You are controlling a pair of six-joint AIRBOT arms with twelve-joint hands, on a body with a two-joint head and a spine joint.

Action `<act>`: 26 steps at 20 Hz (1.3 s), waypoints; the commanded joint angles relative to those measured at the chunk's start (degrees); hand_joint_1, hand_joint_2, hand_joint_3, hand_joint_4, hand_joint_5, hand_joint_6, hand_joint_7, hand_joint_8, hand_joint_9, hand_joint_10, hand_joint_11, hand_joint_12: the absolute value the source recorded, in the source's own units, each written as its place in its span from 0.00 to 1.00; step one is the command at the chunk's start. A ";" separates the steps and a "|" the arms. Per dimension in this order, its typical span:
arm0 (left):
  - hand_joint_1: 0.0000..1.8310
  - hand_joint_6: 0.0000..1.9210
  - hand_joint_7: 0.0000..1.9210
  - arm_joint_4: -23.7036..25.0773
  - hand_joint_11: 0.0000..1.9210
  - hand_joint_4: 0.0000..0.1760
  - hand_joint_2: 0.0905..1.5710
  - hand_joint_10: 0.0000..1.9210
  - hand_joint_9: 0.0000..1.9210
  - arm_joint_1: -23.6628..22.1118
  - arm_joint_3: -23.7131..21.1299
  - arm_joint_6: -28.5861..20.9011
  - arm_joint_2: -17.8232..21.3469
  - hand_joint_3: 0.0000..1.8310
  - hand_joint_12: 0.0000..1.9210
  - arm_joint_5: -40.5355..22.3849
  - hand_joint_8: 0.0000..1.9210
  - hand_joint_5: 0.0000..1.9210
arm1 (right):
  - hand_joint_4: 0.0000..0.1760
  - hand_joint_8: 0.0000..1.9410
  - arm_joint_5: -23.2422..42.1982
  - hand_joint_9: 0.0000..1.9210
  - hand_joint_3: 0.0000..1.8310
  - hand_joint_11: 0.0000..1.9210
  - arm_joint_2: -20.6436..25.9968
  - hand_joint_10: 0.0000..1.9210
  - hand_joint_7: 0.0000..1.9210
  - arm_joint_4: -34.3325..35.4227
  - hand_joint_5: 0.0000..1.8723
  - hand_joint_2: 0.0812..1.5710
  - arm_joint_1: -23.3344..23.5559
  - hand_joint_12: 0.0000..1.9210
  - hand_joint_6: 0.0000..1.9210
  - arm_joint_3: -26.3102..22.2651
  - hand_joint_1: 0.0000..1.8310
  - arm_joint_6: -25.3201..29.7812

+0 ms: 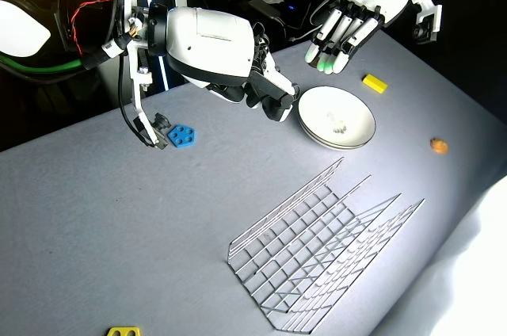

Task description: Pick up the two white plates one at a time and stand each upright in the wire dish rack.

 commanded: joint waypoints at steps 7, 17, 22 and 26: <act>0.00 0.00 0.00 -4.60 0.00 0.00 0.70 0.00 0.00 -0.61 0.20 -0.45 0.10 0.02 0.00 -2.87 0.00 0.00 | 0.00 0.00 6.42 0.00 0.00 0.00 0.23 0.00 0.00 0.76 0.01 0.70 0.90 0.00 0.00 -0.45 0.00 -0.29; 0.00 0.00 0.00 -2.68 0.00 0.00 0.70 0.00 0.00 -0.55 3.21 -3.96 -3.15 0.01 0.00 -2.88 0.00 0.00 | 0.00 0.00 6.29 0.00 0.00 0.00 0.29 0.00 0.00 -1.76 0.00 0.70 0.97 0.00 0.00 -0.69 0.27 -0.30; 0.00 0.00 0.00 -2.72 0.00 0.00 0.70 0.00 0.00 3.87 4.88 -3.23 -4.17 0.01 0.00 -2.23 0.00 0.00 | 0.00 0.00 5.91 0.00 0.00 0.00 0.77 0.00 0.00 -2.00 0.01 0.61 0.83 0.00 0.00 -1.03 0.59 -0.30; 0.00 0.00 0.00 -3.66 0.00 0.00 0.70 0.00 0.00 8.94 7.91 -2.48 -5.32 0.01 0.00 -2.01 0.00 0.00 | 0.00 0.00 5.86 0.00 0.00 0.00 0.76 0.00 0.00 -2.00 0.01 0.61 0.63 0.00 0.00 -1.03 0.62 -0.30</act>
